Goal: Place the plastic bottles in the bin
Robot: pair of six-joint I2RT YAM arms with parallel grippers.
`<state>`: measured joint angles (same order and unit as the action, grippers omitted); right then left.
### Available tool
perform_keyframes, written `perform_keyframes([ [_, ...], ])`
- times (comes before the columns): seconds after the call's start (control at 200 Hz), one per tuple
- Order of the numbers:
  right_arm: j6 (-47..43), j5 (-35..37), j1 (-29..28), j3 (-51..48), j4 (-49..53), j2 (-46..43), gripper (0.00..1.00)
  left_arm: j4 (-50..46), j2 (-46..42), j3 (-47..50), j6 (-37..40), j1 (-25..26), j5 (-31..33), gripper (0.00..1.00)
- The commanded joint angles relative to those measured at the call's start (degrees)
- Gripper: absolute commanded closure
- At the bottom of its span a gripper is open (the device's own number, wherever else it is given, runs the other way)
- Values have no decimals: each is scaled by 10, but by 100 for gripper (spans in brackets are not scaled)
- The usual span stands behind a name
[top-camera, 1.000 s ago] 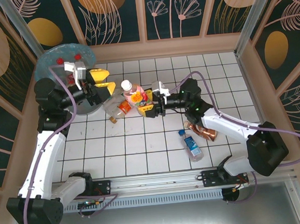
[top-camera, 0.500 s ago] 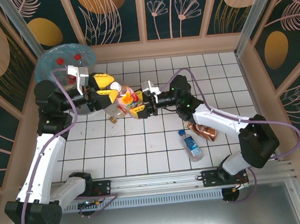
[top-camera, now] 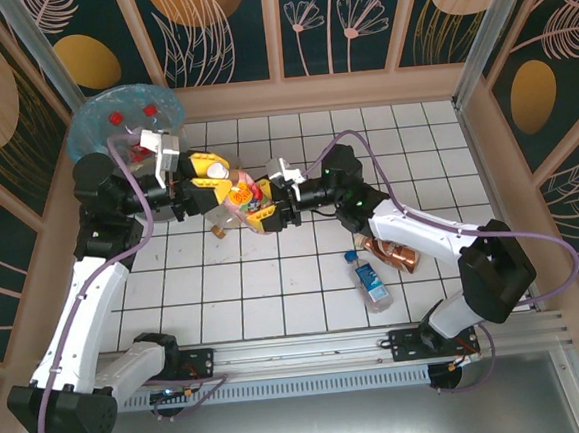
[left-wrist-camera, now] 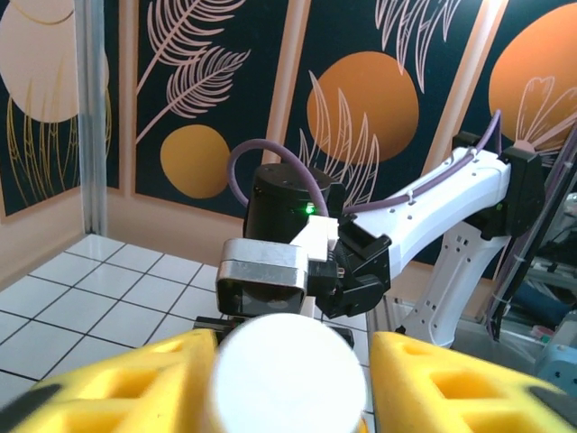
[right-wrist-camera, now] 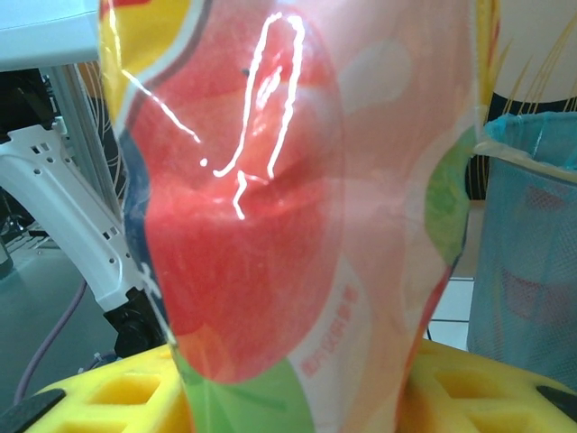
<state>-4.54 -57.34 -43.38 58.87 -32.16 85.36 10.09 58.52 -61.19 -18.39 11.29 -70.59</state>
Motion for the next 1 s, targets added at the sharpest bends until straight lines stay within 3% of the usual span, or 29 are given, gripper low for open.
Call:
perform_keyframes([
  [0.0, -11, -7, -6, 20, 2, 6, 51, -16, -2, -15, 22, 6, -27, 68],
  [0.19, -20, 2, -6, 19, 13, 3, 46, 0, -17, -16, 17, 6, 8, 85],
  [0.28, -21, 30, -5, 10, 4, -4, 33, 20, -24, -13, 5, 6, 51, 100],
  [0.31, -20, 46, -6, 3, 0, -8, 26, 24, -25, -14, 2, 6, 70, 100],
  [0.375, -18, 85, -6, -10, -15, -16, 1, 26, -27, -19, -3, 5, 128, 100],
  [0.545, -33, 180, -6, -34, -14, -35, 1, -46, -12, -76, 4, 6, 331, 100],
  [0.796, -74, 238, -7, -32, 46, -40, 1, -177, 21, -197, 51, 5, 727, 100],
  [0.871, -84, 239, -8, -29, 58, -39, 1, -201, 45, -235, 82, 4, 797, 100],
  [0.991, -102, 241, -15, -23, 83, -39, 1, -240, 102, -304, 118, -11, 850, 100],
])
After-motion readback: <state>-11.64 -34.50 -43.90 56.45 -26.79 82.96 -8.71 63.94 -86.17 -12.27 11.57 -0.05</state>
